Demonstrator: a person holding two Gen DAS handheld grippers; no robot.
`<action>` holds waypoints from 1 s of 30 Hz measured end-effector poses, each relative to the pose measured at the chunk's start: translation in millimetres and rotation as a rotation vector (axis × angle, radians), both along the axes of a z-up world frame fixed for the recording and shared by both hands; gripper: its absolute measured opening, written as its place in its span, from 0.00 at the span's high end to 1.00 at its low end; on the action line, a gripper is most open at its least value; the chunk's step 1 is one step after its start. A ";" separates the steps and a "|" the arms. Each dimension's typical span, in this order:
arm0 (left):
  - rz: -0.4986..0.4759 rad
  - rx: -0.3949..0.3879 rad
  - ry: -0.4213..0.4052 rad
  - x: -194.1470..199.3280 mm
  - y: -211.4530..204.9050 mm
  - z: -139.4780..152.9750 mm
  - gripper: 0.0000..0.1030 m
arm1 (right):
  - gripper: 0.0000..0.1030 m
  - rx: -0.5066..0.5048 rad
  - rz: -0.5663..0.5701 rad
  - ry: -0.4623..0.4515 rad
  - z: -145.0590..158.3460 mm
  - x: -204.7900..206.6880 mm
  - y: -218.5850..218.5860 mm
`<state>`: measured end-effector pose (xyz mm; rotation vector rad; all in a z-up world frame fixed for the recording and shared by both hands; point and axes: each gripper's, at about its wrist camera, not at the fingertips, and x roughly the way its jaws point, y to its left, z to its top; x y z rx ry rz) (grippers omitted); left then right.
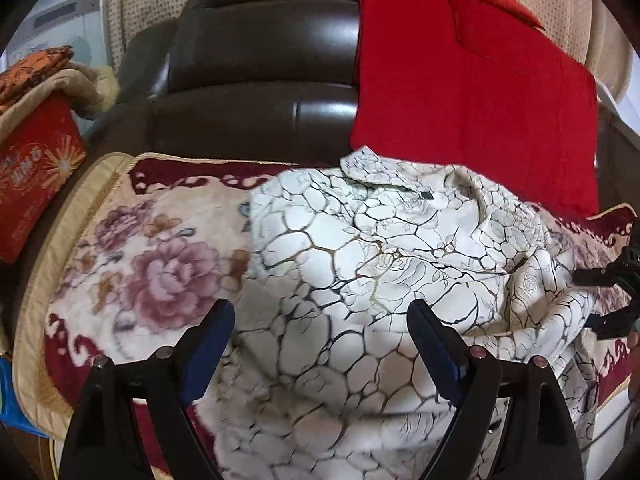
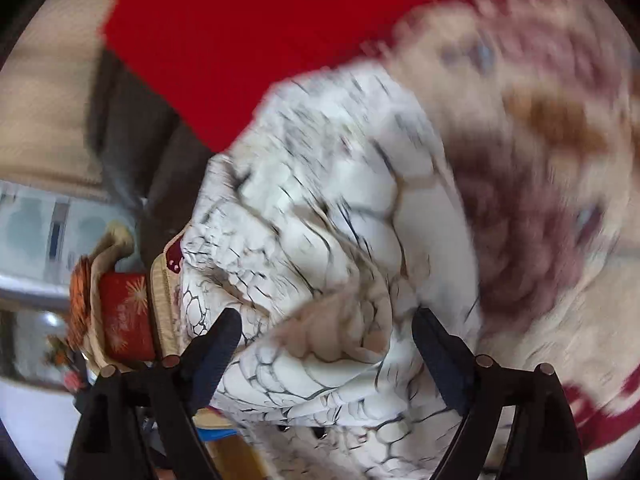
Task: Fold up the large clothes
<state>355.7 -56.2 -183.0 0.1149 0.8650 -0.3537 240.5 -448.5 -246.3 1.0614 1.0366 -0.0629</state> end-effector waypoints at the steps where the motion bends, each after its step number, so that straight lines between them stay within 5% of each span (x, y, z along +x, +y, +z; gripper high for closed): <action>1: -0.003 0.013 0.027 5.2 -4.6 -7.1 0.15 | 0.34 0.031 -0.007 -0.002 -4.8 -0.4 2.9; 3: -0.016 0.005 0.060 7.3 -7.9 -16.6 0.15 | 0.75 0.026 0.041 0.009 -5.6 5.7 14.2; 7: -0.031 0.009 0.054 -0.4 -5.3 -21.9 0.15 | 0.84 -0.055 0.084 -0.070 20.3 8.6 31.3; 16: 0.008 -0.037 0.060 -5.0 13.0 -23.2 0.15 | 0.87 -0.214 0.151 -0.510 116.3 -10.7 71.0; 19: 0.034 -0.090 0.013 -10.6 18.7 -13.4 0.15 | 0.87 -0.386 0.162 -0.711 152.3 -31.3 84.8; 21: 0.050 -0.122 0.015 -13.9 20.9 -13.1 0.15 | 0.87 -0.464 0.172 -0.765 157.7 -40.5 87.7; 24: 0.032 -0.112 0.044 -20.0 18.2 -22.3 0.15 | 0.87 -0.564 0.178 -0.584 117.3 -39.2 72.5; 27: 0.010 -0.071 0.056 -27.3 18.0 -28.7 0.15 | 0.83 -0.450 0.109 -0.264 42.0 -44.2 27.5; 30: 0.015 -0.060 0.018 -27.7 21.4 -15.3 0.15 | 0.65 -0.321 0.017 -0.152 7.2 -68.9 -4.1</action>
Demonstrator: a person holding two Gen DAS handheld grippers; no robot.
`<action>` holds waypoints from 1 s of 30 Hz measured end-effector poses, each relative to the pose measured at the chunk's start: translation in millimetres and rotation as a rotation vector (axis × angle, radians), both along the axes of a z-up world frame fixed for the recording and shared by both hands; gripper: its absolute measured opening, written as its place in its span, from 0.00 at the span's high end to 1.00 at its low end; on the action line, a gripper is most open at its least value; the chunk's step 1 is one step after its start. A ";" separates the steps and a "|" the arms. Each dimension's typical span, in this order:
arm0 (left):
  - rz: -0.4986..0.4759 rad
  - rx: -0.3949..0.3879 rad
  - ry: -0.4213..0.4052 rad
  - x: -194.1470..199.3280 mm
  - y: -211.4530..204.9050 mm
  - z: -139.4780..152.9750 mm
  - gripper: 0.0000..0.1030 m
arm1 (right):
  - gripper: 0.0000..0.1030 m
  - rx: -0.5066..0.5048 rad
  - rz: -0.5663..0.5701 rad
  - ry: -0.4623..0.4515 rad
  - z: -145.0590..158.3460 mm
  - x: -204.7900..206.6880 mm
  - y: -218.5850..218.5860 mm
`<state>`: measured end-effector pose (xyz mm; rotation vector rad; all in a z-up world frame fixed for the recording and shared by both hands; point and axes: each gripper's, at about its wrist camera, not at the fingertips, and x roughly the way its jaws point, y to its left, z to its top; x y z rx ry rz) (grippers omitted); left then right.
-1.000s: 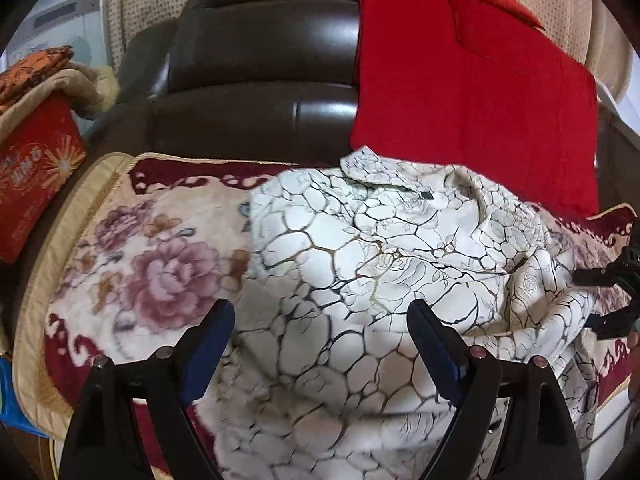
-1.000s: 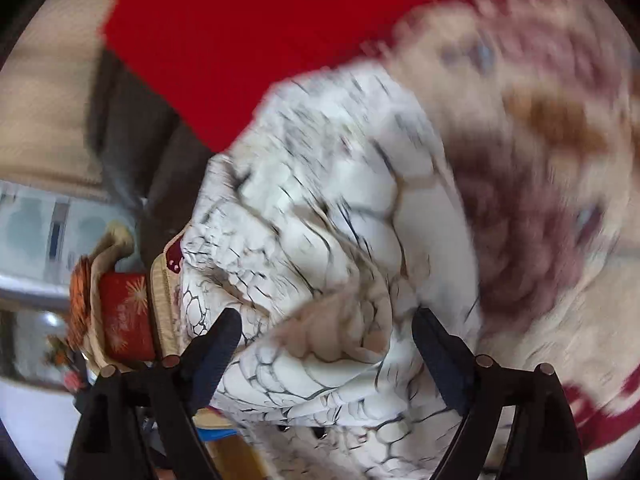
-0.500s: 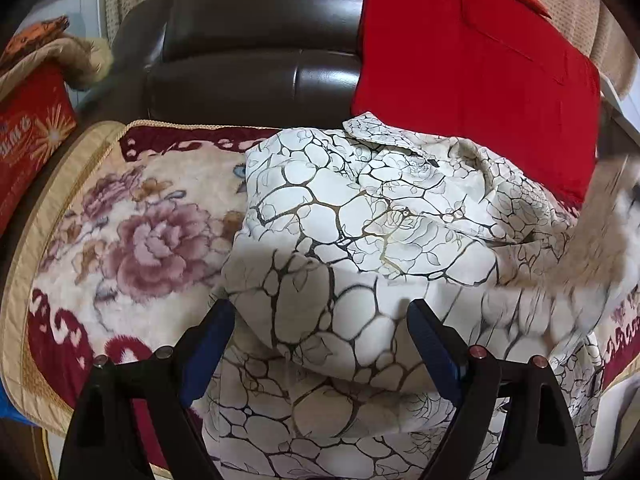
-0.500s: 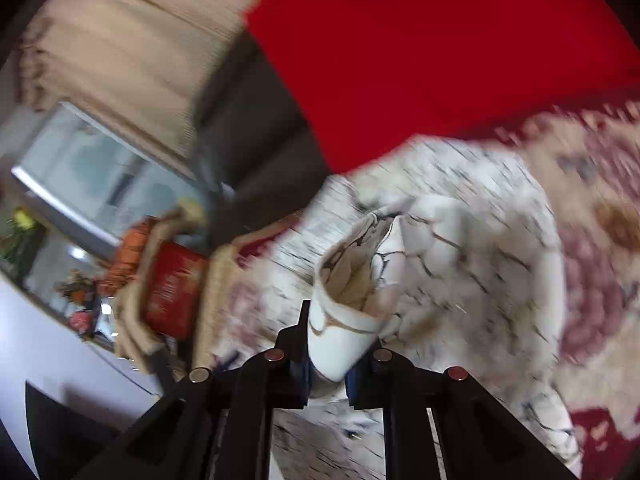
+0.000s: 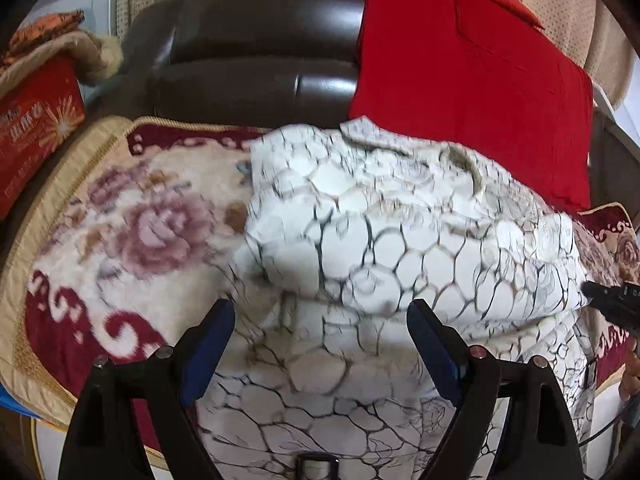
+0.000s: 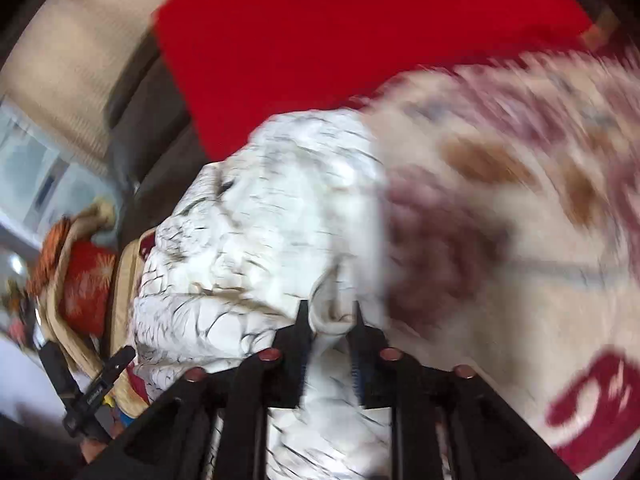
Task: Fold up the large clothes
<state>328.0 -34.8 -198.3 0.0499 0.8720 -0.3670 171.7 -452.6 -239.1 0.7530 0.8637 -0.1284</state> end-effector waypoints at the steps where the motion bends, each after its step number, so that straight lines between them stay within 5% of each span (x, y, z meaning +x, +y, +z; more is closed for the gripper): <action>1: 0.003 -0.003 -0.013 1.1 0.8 4.2 0.15 | 0.62 -0.004 -0.026 -0.019 3.4 -7.9 -4.3; 4: 0.010 0.005 -0.052 14.3 -2.8 21.8 0.15 | 0.43 -0.045 -0.041 -0.091 28.6 -11.2 -0.1; 9: 0.039 0.026 -0.056 40.0 -16.6 24.5 0.15 | 0.42 -0.148 0.057 -0.241 70.8 12.9 34.5; 13: 0.037 0.057 0.021 58.4 -34.6 -0.3 0.15 | 0.42 -0.182 0.096 -0.176 49.2 50.4 51.7; 16: 0.012 0.216 0.136 64.6 -51.4 -40.2 0.14 | 0.45 -0.158 0.096 -0.029 8.4 63.3 45.3; 19: -0.010 0.264 0.103 55.7 -55.7 -46.4 0.14 | 0.50 -0.181 0.122 -0.013 -4.3 63.4 47.3; 22: -0.018 0.216 0.086 48.1 -46.8 -27.6 0.15 | 0.48 -0.163 0.131 -0.028 13.9 58.8 48.5; 26: 0.001 0.142 0.015 29.2 -29.7 -3.4 0.15 | 0.47 -0.118 0.165 -0.156 45.0 45.2 53.5; 30: -0.006 0.190 0.058 18.0 -28.0 -20.2 0.14 | 0.47 -0.068 0.230 -0.107 31.6 52.0 68.5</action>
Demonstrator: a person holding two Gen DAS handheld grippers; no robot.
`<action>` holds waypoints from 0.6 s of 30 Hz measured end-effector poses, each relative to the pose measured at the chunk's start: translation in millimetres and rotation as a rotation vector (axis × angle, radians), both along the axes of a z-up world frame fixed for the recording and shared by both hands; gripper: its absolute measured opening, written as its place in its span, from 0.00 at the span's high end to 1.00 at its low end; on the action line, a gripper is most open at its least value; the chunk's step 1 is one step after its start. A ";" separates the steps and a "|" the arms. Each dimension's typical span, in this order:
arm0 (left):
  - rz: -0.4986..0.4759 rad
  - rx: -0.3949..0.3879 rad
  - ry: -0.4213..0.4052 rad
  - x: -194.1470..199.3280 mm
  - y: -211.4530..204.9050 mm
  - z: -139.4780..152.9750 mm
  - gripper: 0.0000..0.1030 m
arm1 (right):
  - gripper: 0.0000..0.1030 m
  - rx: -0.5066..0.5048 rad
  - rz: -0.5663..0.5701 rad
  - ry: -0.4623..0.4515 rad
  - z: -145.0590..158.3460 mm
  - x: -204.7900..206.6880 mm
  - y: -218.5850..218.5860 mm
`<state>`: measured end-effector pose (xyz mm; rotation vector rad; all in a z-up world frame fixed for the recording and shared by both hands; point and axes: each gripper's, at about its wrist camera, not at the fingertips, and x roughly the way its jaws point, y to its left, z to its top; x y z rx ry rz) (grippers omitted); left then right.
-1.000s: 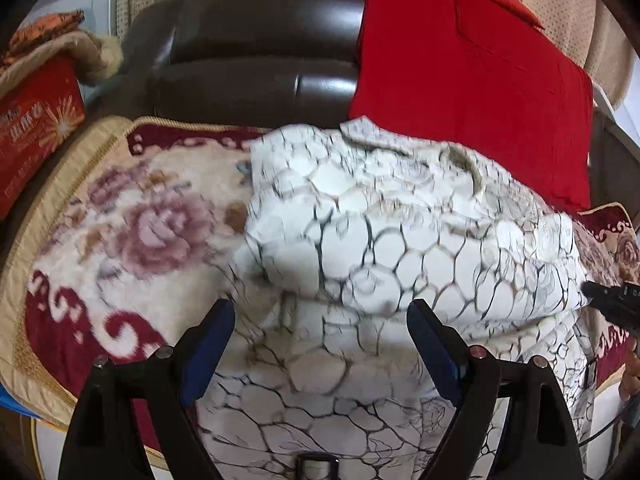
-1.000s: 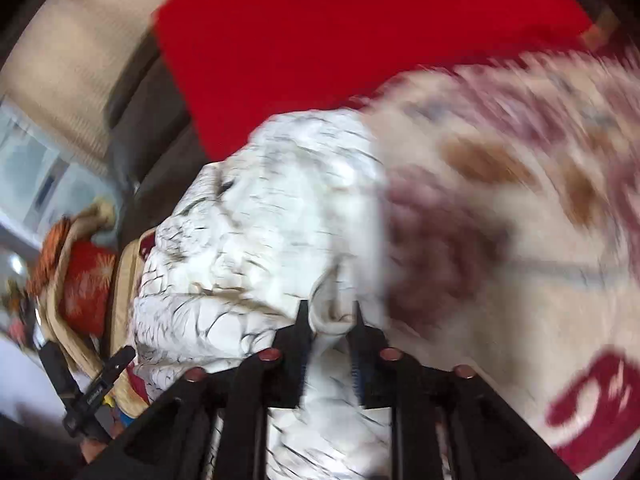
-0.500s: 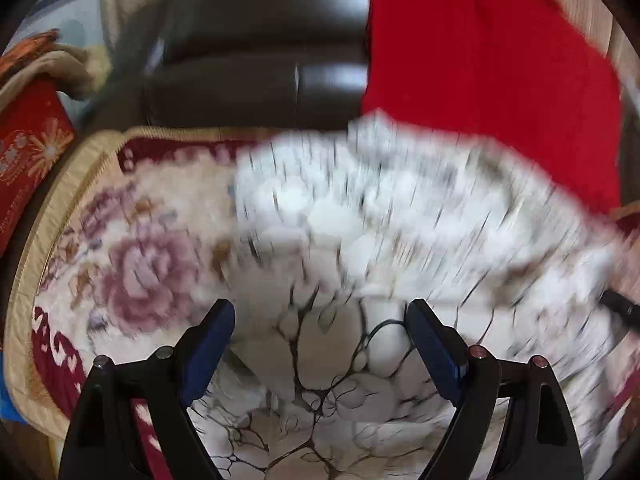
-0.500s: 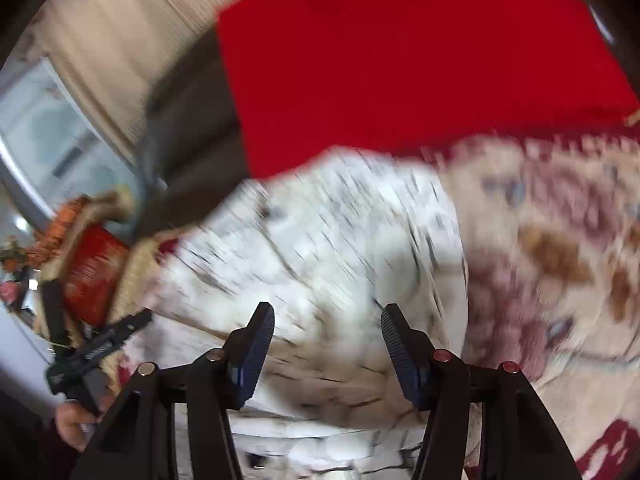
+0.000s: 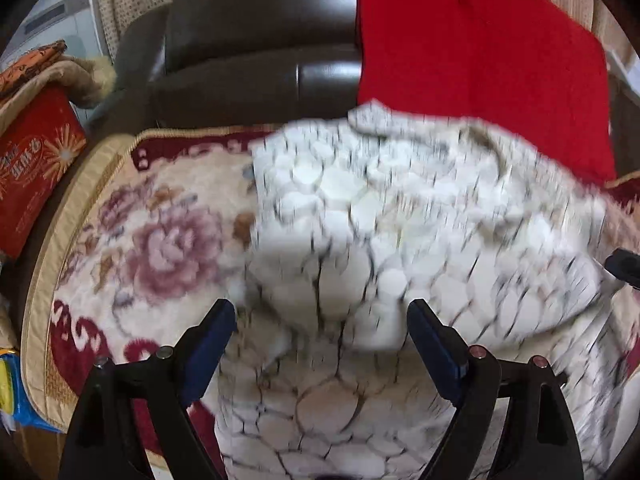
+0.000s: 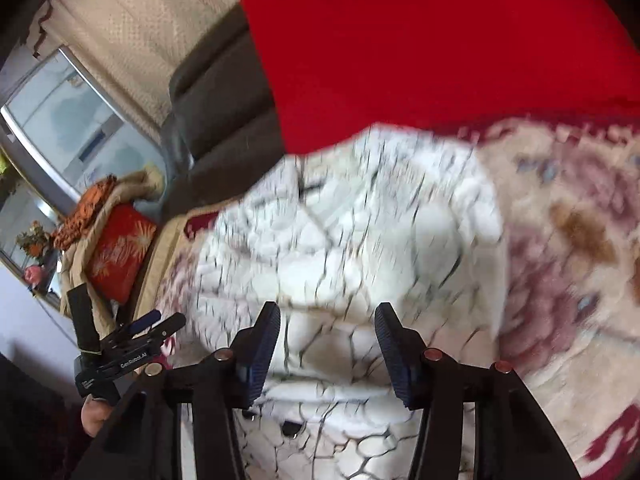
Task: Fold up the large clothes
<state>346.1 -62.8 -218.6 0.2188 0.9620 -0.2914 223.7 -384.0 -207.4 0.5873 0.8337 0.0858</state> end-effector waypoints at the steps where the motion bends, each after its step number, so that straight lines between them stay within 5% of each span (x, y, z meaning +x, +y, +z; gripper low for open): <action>1: 0.002 0.030 0.029 2.8 -3.6 -9.6 0.14 | 0.47 0.008 0.026 0.072 -15.6 7.4 6.6; 4: 0.004 0.087 0.109 5.0 -6.9 -34.1 0.15 | 0.47 -0.058 0.034 0.183 -45.4 15.4 22.2; 7: 0.005 0.045 0.083 -2.1 3.3 -20.8 0.15 | 0.48 -0.096 0.040 0.162 -34.9 11.3 28.7; 13: 0.019 -0.055 0.048 -34.5 69.0 -0.2 0.14 | 0.38 -0.004 0.019 0.103 1.1 -32.3 -3.8; 18: 0.039 -0.076 0.140 -84.4 146.1 -26.9 0.14 | 0.30 0.035 -0.011 0.073 13.9 -93.6 -39.3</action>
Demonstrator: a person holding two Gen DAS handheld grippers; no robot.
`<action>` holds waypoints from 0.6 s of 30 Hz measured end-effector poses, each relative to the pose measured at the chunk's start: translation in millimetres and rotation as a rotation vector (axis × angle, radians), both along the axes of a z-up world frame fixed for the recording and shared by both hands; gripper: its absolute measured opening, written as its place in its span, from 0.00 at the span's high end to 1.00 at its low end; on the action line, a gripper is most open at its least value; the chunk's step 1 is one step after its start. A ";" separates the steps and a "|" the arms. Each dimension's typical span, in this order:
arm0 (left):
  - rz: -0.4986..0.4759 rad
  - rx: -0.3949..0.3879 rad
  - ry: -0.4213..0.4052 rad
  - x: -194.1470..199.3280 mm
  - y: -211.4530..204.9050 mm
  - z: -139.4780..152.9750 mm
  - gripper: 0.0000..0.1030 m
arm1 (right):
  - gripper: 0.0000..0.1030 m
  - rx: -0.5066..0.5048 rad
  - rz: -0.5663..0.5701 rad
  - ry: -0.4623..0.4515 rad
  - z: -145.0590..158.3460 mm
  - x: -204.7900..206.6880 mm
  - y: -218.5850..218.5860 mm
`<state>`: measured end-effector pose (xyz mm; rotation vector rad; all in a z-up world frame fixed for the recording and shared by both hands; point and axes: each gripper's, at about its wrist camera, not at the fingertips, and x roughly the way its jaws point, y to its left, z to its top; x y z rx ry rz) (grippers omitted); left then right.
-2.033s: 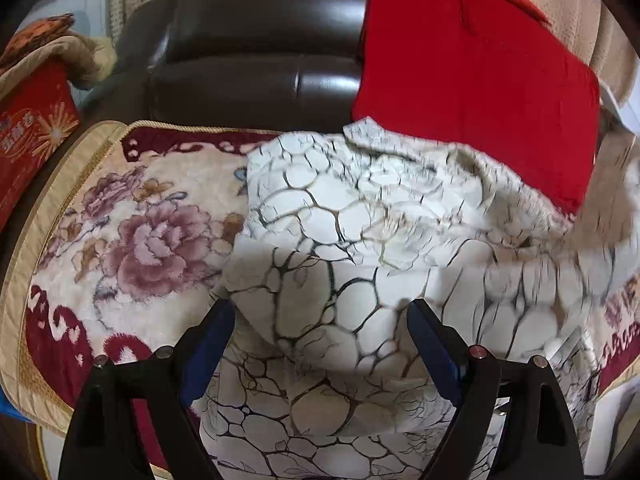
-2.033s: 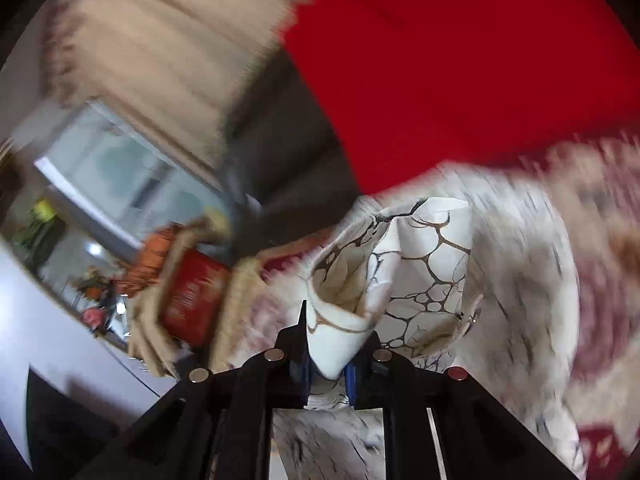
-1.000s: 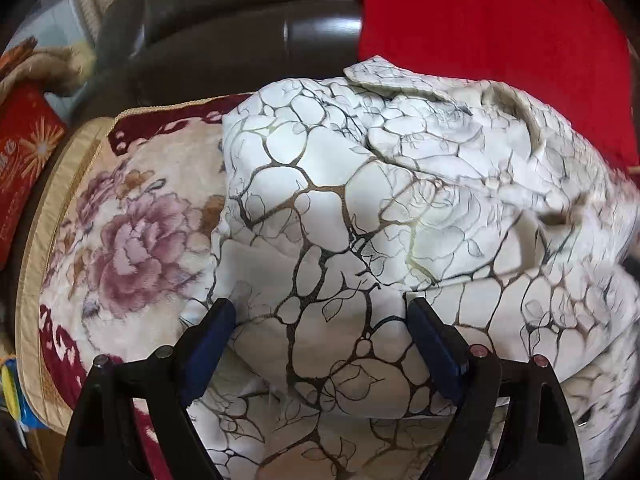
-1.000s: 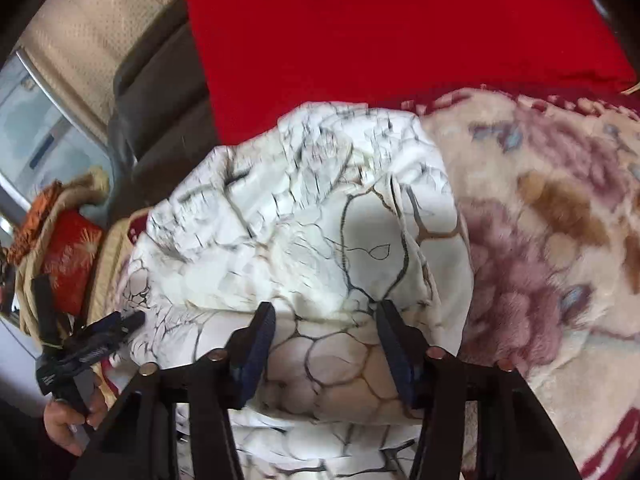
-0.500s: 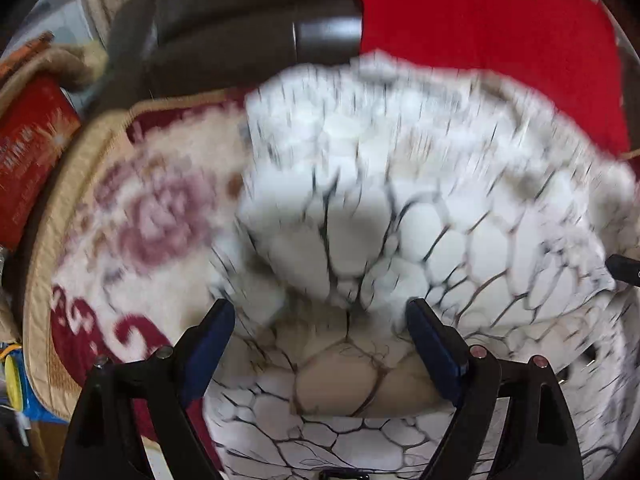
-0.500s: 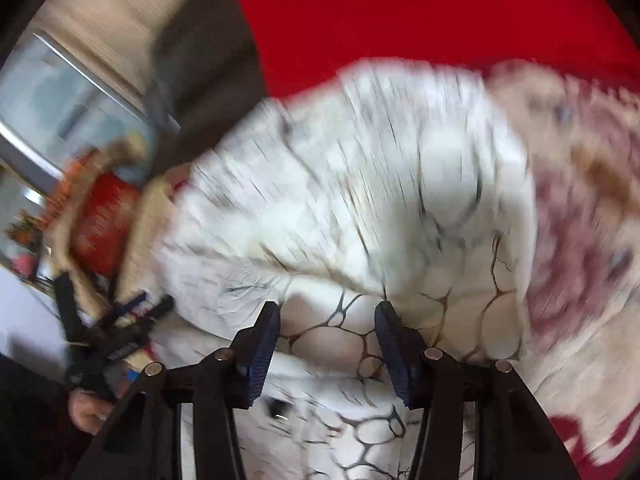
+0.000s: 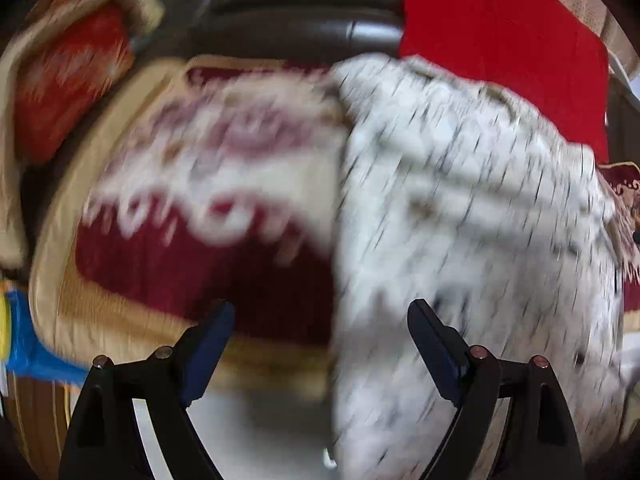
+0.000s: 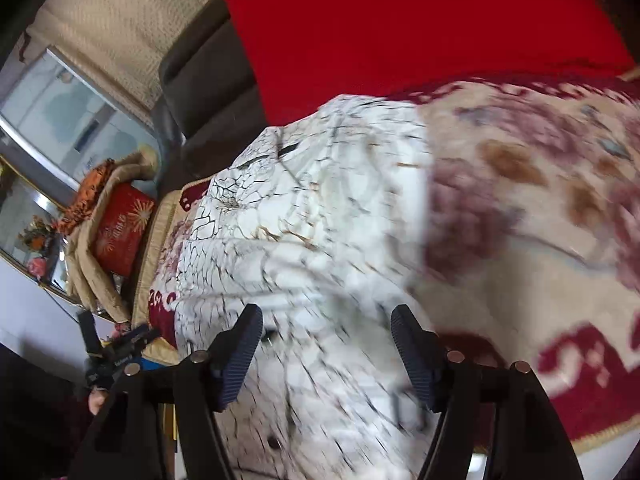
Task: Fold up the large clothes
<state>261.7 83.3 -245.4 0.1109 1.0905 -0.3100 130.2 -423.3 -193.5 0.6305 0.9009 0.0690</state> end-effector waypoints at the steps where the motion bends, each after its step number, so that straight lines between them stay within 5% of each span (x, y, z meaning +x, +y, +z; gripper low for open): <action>1: 0.005 -0.018 0.023 -5.8 9.7 -7.1 0.14 | 0.30 0.008 -0.012 0.001 -1.7 -9.3 -6.4; 7: 0.035 -0.203 0.192 -52.5 57.9 -67.6 0.14 | 0.28 0.039 -0.061 0.099 -27.3 -80.1 -37.0; 18: -0.125 -0.537 0.402 -69.6 38.9 -142.2 0.14 | 0.28 0.111 -0.011 0.263 -72.2 -175.6 -48.0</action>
